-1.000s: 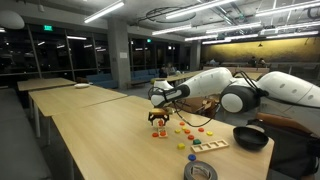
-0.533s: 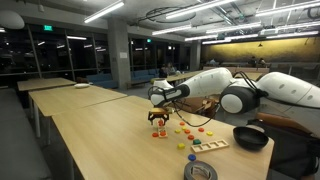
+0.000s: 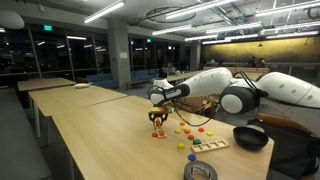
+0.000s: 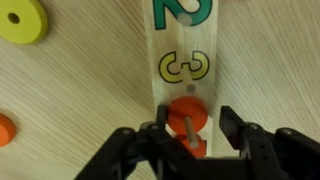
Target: Remove the orange circle from the wooden object.
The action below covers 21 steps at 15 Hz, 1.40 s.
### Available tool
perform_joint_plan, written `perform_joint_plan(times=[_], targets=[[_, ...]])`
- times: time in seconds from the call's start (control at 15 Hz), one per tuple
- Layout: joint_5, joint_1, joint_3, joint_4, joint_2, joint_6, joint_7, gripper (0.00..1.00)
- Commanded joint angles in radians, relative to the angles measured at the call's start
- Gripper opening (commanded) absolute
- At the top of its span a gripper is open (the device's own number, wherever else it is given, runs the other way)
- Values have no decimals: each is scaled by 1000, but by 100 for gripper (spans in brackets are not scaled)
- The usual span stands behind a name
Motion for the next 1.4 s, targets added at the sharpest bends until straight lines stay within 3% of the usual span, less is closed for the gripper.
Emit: perform_joint_plan(times=[0.0, 0.13, 1.33], targets=[[12, -2, -2, 76, 41, -23, -3, 27], [13, -2, -1, 75, 39, -22, -4, 17], [7, 34, 9, 13, -73, -25, -28, 18]])
